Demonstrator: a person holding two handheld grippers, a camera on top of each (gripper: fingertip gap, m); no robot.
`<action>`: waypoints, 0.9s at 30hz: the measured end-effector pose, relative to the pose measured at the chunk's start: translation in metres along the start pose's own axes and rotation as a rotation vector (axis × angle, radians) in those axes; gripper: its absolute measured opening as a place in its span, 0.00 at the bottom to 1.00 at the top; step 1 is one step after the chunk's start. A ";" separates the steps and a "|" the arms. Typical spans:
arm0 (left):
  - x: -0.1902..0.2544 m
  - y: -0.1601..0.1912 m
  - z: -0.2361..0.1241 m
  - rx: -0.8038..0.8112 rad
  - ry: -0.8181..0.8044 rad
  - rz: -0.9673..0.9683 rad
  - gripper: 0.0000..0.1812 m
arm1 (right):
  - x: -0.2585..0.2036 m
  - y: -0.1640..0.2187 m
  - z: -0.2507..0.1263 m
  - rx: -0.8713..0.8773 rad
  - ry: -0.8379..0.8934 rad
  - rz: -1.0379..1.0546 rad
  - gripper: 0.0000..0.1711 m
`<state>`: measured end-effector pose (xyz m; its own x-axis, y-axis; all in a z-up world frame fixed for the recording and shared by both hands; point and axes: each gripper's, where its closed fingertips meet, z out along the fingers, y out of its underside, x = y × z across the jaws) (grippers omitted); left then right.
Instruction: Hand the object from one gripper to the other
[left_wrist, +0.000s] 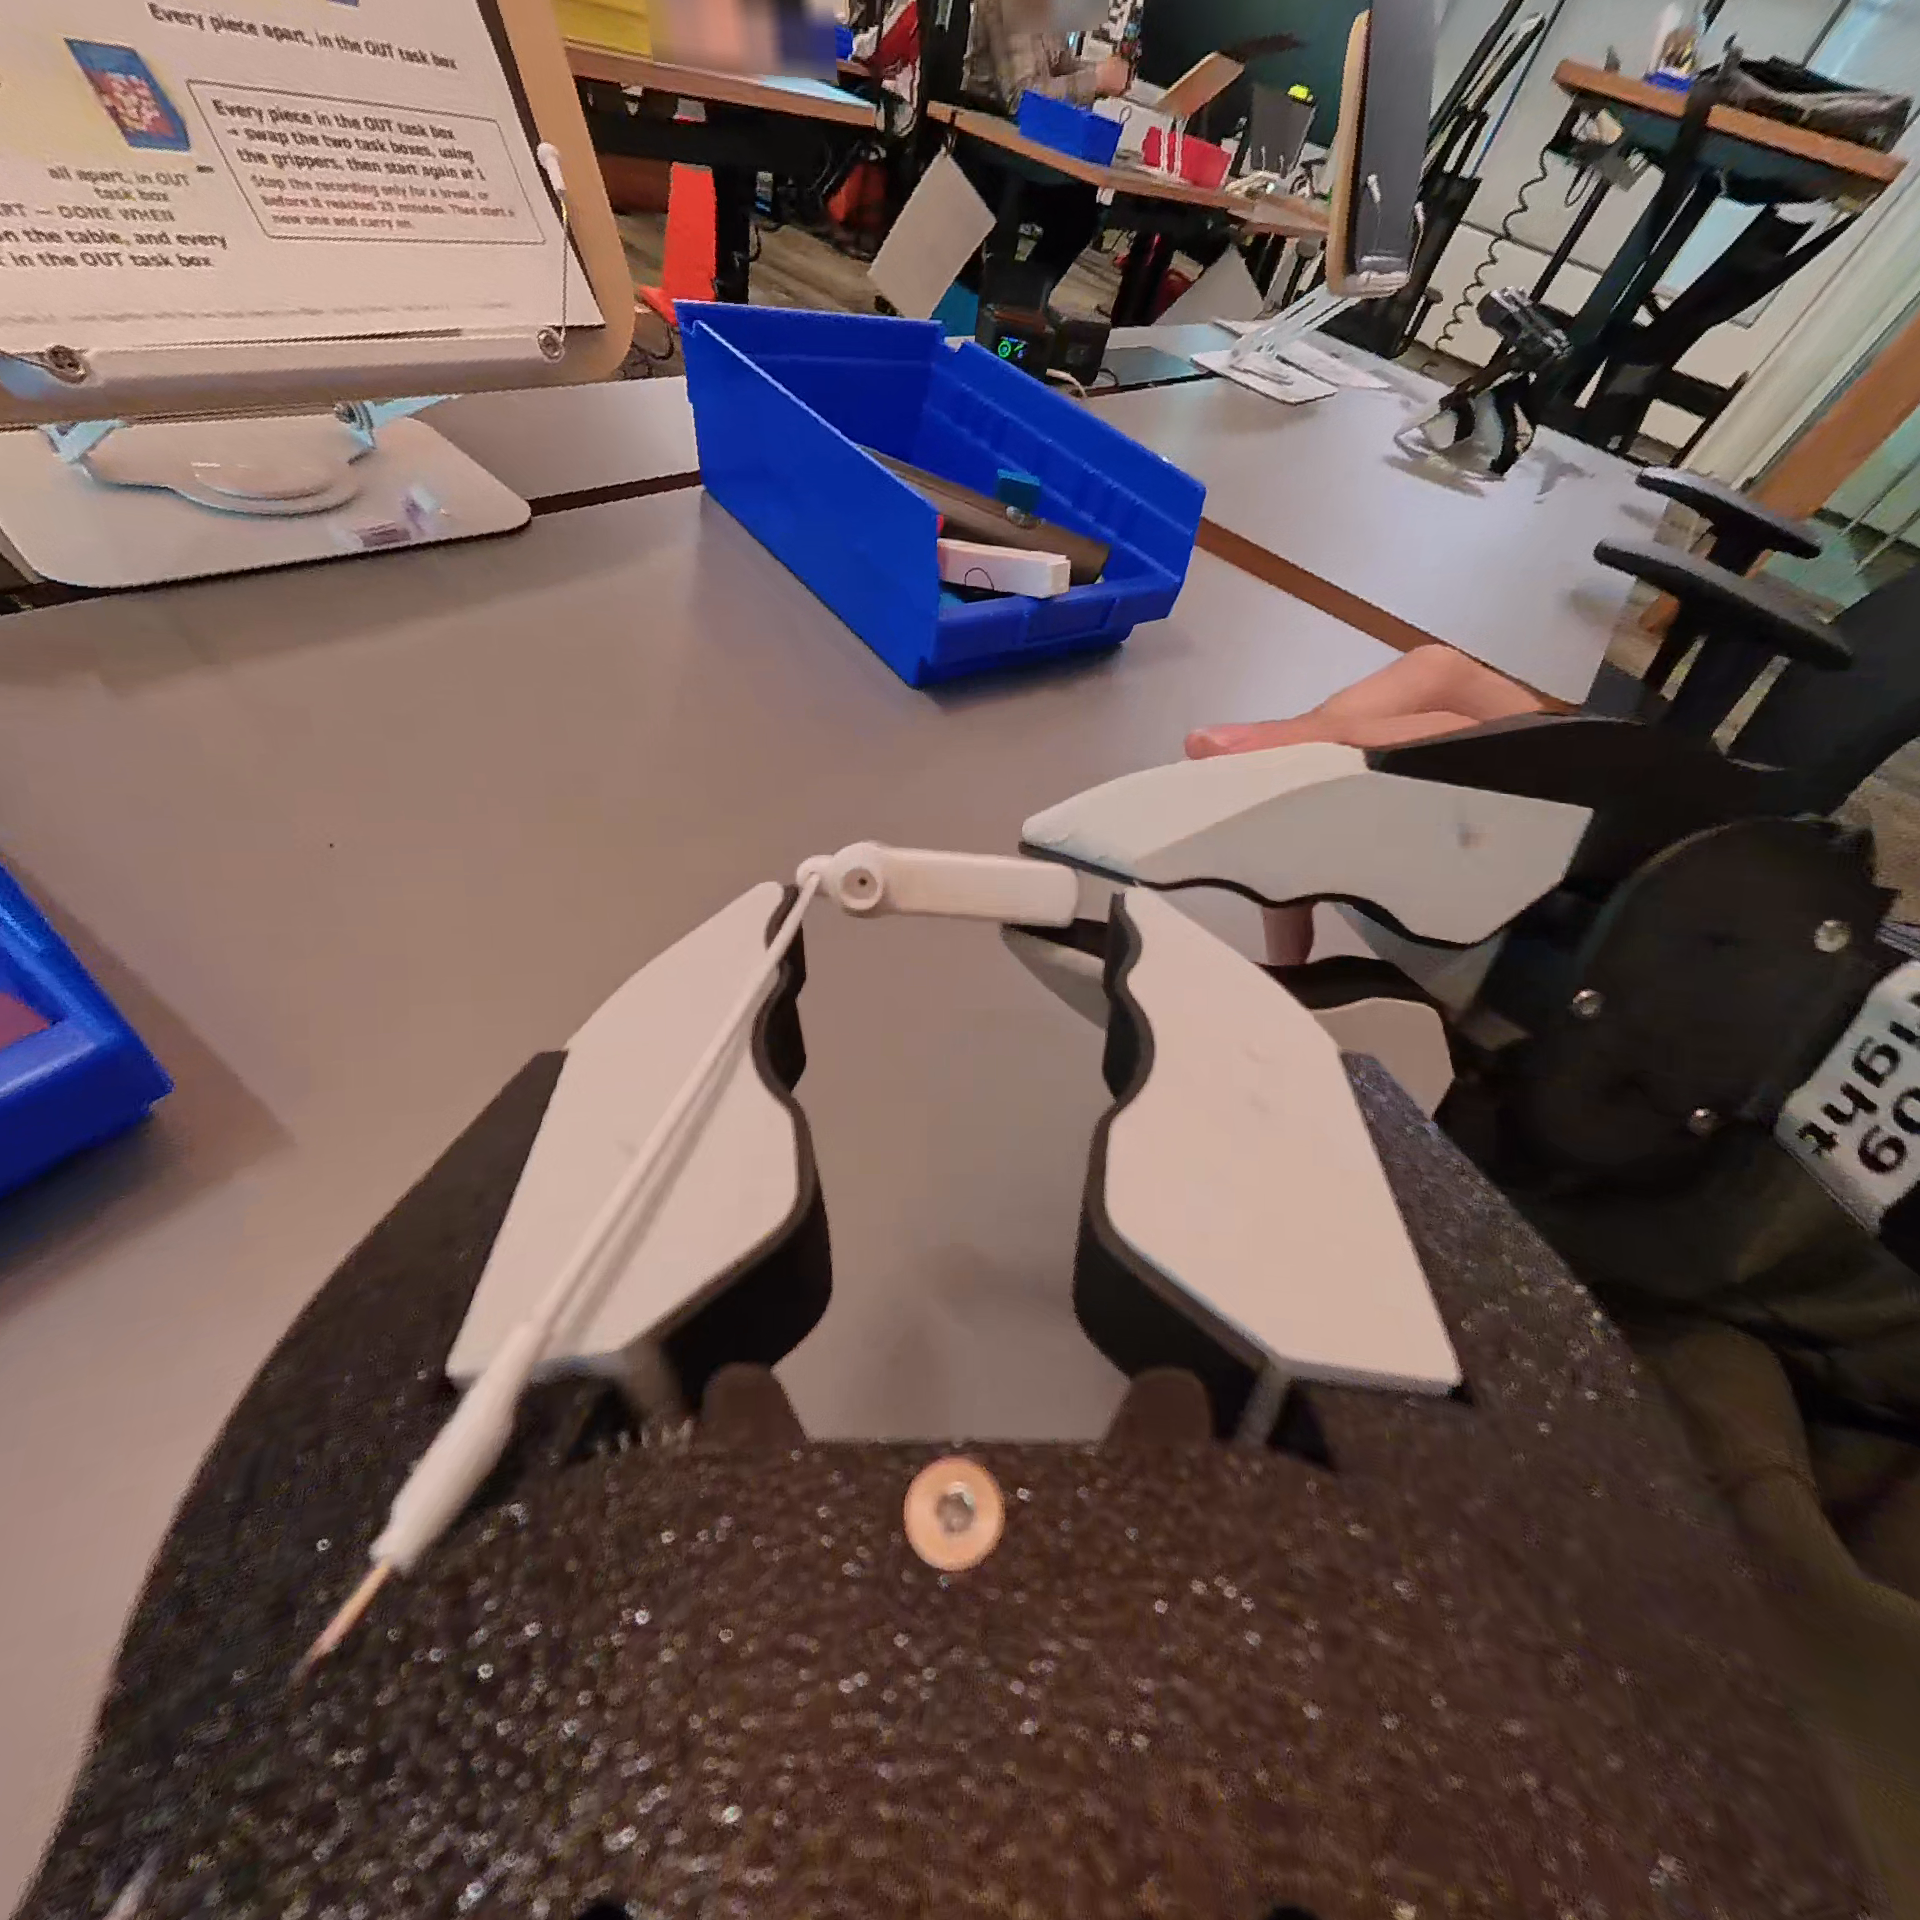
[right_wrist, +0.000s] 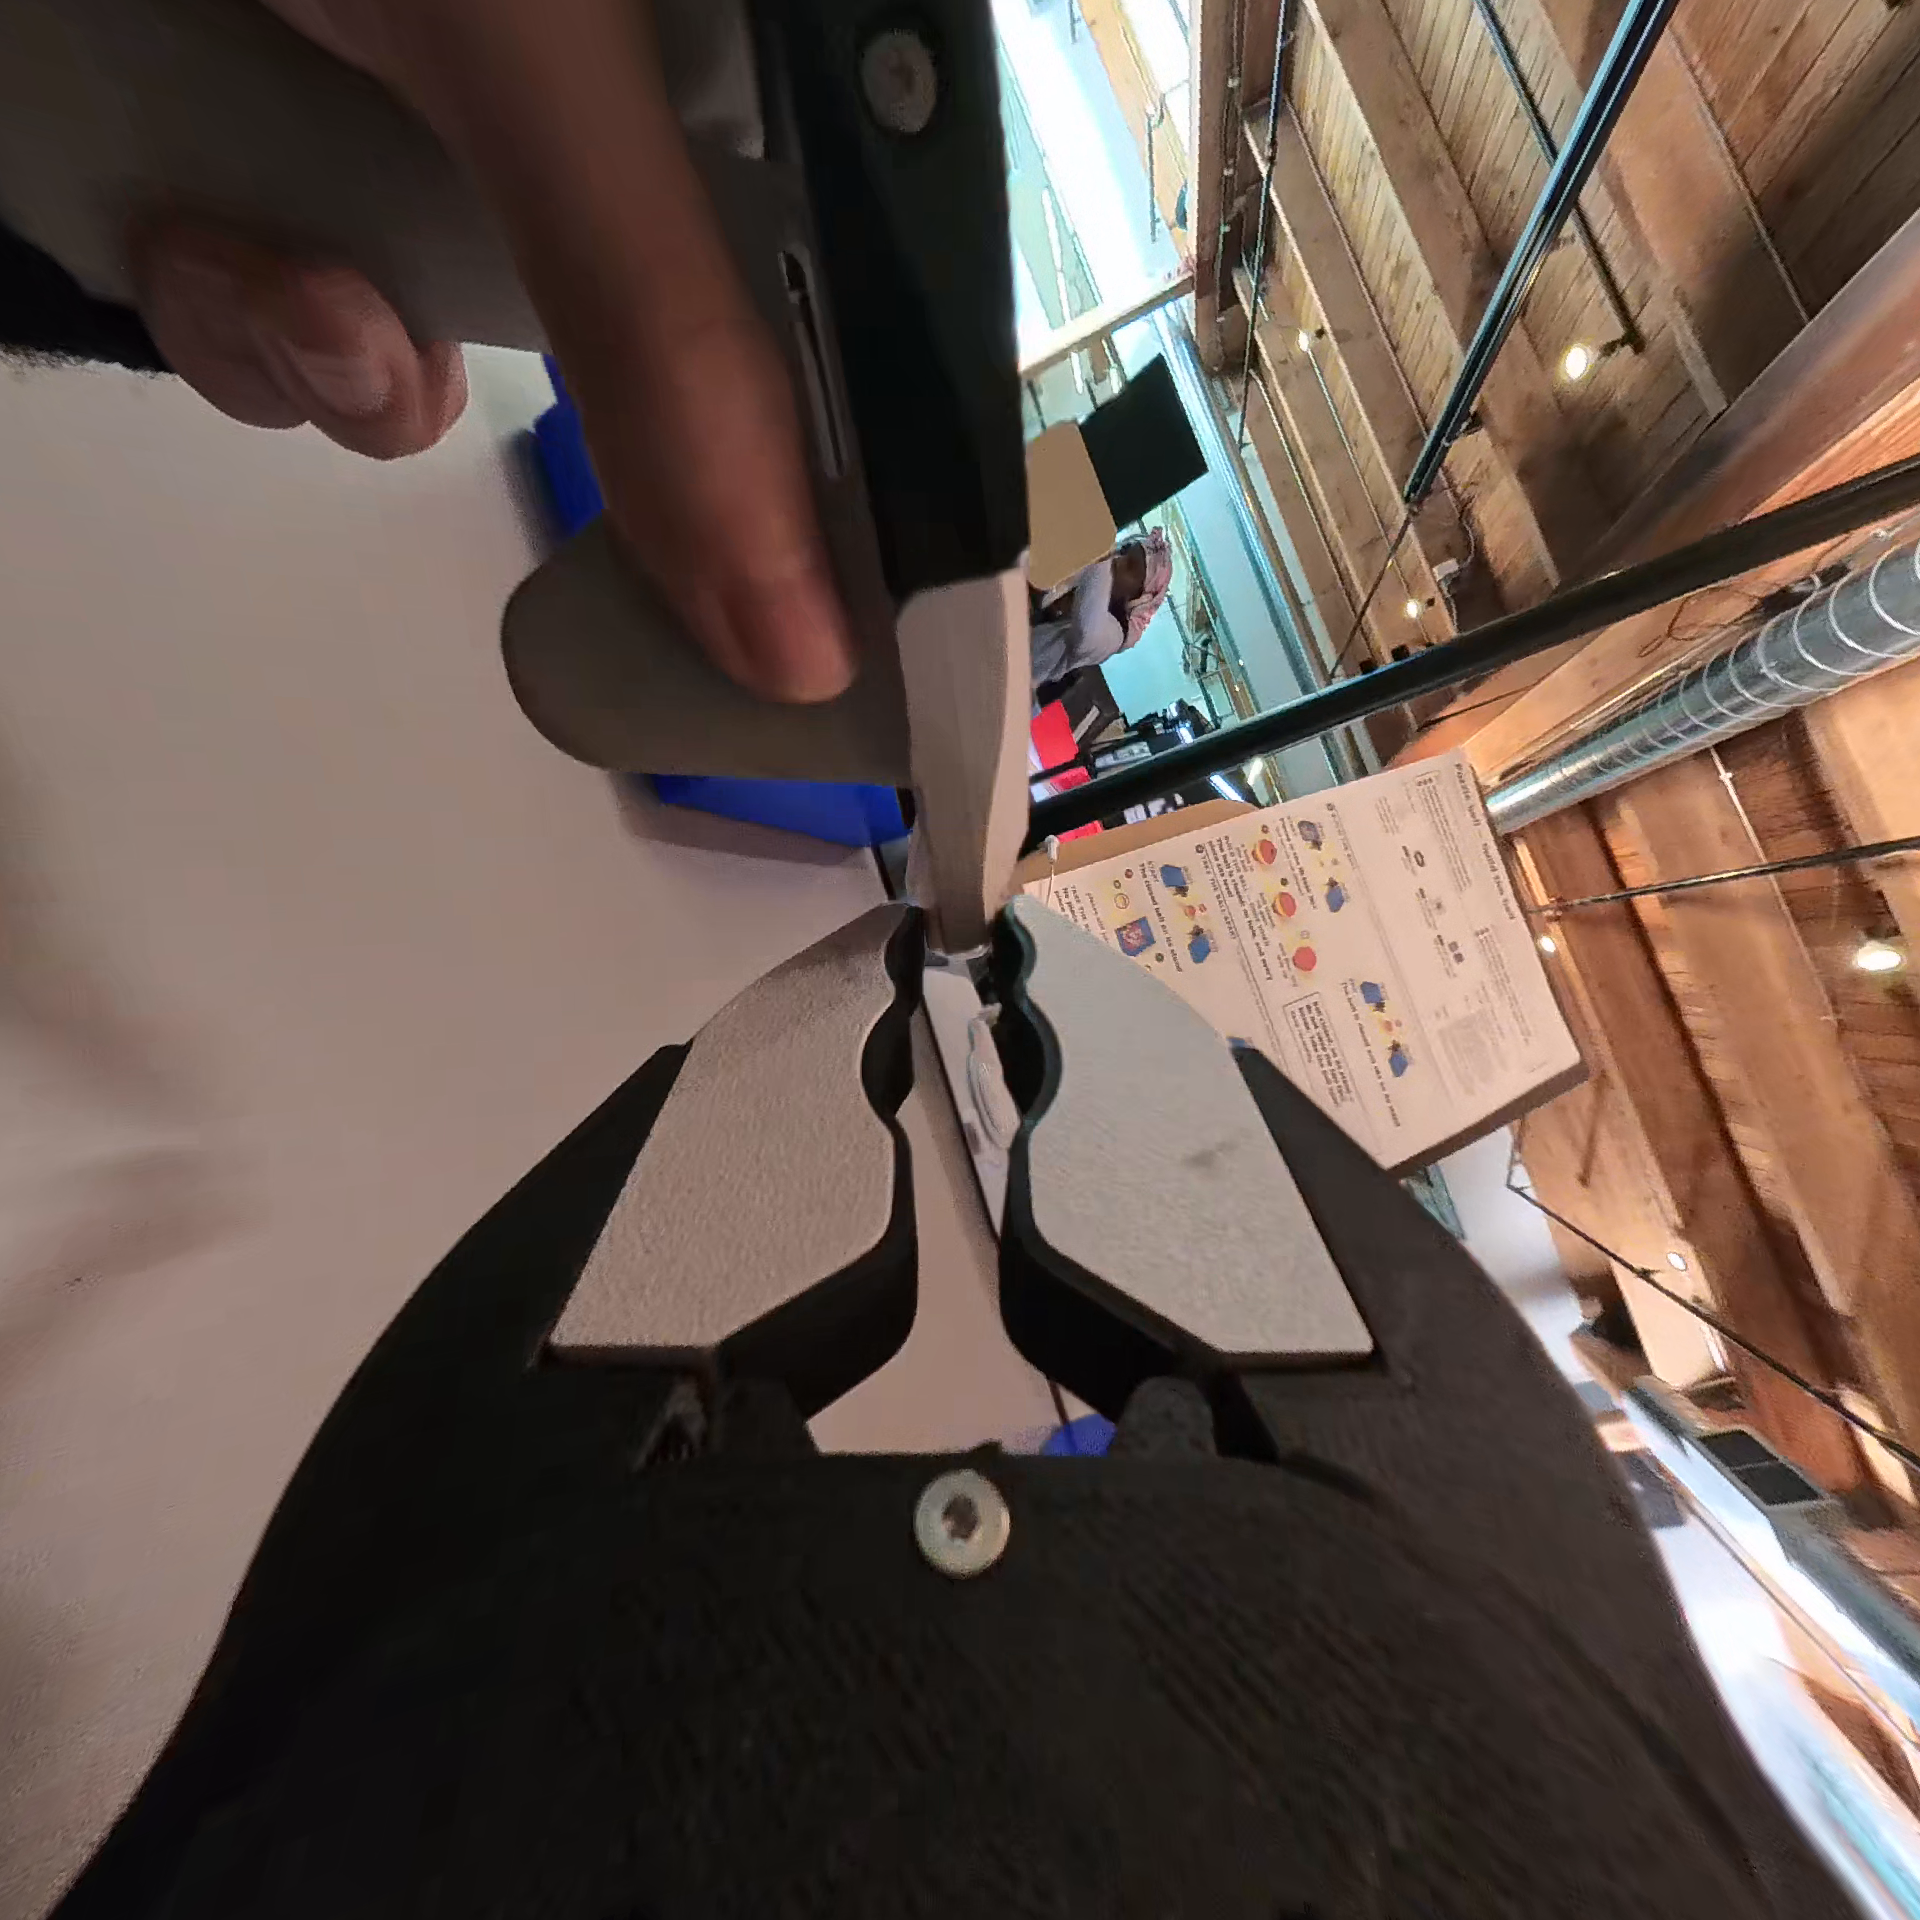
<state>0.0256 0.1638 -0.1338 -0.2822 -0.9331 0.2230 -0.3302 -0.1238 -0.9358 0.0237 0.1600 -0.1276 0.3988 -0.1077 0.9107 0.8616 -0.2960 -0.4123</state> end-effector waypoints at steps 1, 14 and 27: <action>0.000 0.000 0.000 -0.001 -0.008 0.006 0.30 | 0.000 0.000 0.000 -0.011 0.006 -0.013 0.07; 0.004 -0.008 -0.002 0.096 0.056 0.117 0.00 | 0.002 -0.007 -0.005 0.111 -0.093 0.103 0.00; -0.030 0.018 0.003 0.009 0.005 0.016 0.04 | 0.021 0.082 -0.011 -0.035 -0.308 0.356 0.06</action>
<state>0.0307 0.1884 -0.1579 -0.2919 -0.9334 0.2088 -0.3173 -0.1115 -0.9417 0.0990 0.1229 -0.1419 0.7465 0.0764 0.6610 0.6454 -0.3243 -0.6915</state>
